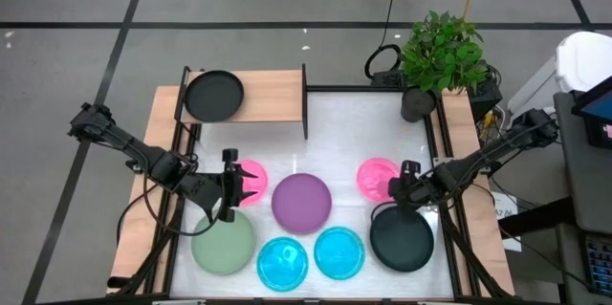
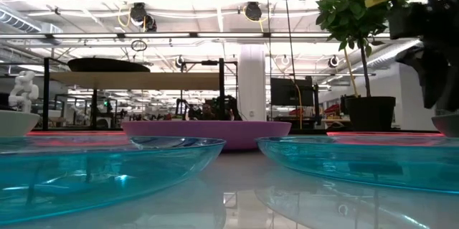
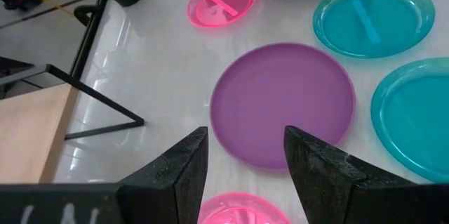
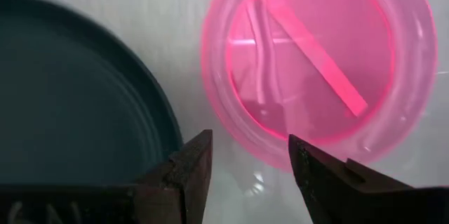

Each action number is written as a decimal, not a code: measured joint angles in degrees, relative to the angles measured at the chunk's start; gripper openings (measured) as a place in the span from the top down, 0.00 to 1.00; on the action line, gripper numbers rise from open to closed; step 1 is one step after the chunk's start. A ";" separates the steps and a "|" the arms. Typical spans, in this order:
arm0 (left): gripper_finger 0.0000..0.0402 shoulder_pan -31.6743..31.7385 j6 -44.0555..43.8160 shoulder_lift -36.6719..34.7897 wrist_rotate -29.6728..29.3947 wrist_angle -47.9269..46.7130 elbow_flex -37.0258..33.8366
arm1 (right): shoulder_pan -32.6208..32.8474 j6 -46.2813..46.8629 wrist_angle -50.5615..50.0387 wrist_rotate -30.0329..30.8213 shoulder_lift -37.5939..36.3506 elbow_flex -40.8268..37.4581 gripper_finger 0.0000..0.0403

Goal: Place and stack plates onto a shelf
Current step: Put the right pink transparent plate on the shelf

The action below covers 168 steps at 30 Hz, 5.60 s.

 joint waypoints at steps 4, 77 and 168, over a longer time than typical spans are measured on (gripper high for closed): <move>0.52 0.00 -0.02 0.00 0.01 0.00 0.00 | -0.30 -4.00 -1.91 0.04 0.01 0.00 0.58; 0.52 0.00 1.14 0.00 -0.81 -0.04 -0.02 | -2.47 -11.98 0.56 1.54 7.28 0.04 0.71; 0.52 -3.55 -5.09 -0.02 -1.40 -1.42 -0.02 | -21.09 -52.71 -7.87 15.84 25.94 47.20 1.00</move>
